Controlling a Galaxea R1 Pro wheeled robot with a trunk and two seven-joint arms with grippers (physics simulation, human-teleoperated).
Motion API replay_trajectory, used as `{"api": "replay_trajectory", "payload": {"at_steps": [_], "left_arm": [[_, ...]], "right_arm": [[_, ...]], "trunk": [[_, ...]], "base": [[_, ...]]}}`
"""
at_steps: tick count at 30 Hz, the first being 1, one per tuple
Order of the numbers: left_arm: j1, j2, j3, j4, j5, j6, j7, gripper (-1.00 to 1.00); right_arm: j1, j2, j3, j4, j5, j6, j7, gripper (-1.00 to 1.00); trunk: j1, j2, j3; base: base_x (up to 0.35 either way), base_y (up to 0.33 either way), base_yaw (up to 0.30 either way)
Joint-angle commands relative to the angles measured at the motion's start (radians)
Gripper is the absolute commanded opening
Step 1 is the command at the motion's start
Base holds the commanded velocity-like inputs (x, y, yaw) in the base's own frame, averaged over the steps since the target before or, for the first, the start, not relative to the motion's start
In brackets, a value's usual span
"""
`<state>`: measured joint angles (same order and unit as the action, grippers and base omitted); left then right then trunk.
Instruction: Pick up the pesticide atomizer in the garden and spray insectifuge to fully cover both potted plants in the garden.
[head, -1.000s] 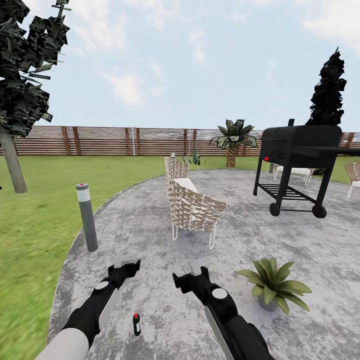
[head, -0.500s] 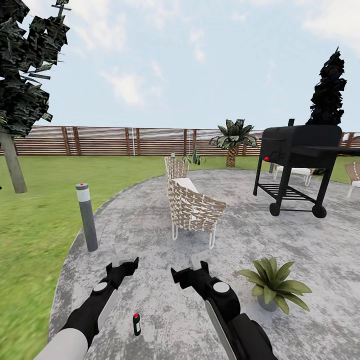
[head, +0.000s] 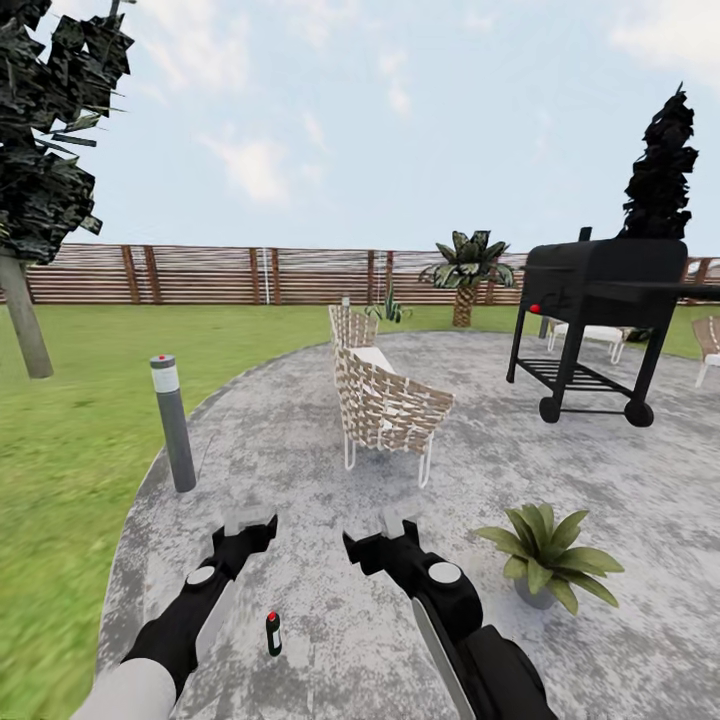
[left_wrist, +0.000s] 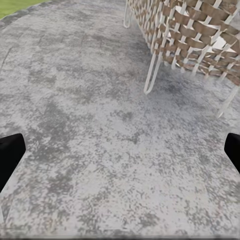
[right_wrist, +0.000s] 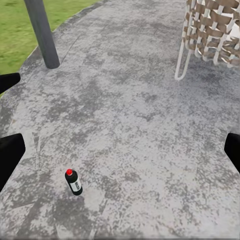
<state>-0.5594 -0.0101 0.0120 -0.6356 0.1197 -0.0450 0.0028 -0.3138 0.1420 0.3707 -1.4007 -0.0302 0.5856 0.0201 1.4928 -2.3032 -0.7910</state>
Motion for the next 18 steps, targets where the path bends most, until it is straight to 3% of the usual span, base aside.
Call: {"api": "replay_trajectory", "payload": {"at_steps": [1,18], "left_arm": [[-0.001,0.0,0.001,0.0,0.008,-0.002,0.0,1.0],[0.001,0.004,0.003,0.001,0.009,-0.003,0.0,1.0]], "right_arm": [[-0.001,0.0,-0.001,-0.001,-0.003,0.005,0.001,1.0],[-0.003,-0.001,-0.003,0.0,-0.004,0.005,0.001,1.0]], "trunk": [[0.004,-0.008,-0.006],[0.069,-0.127,-0.086]], "base": [[0.0,0.0,0.0],[0.0,0.0,0.0]]}}
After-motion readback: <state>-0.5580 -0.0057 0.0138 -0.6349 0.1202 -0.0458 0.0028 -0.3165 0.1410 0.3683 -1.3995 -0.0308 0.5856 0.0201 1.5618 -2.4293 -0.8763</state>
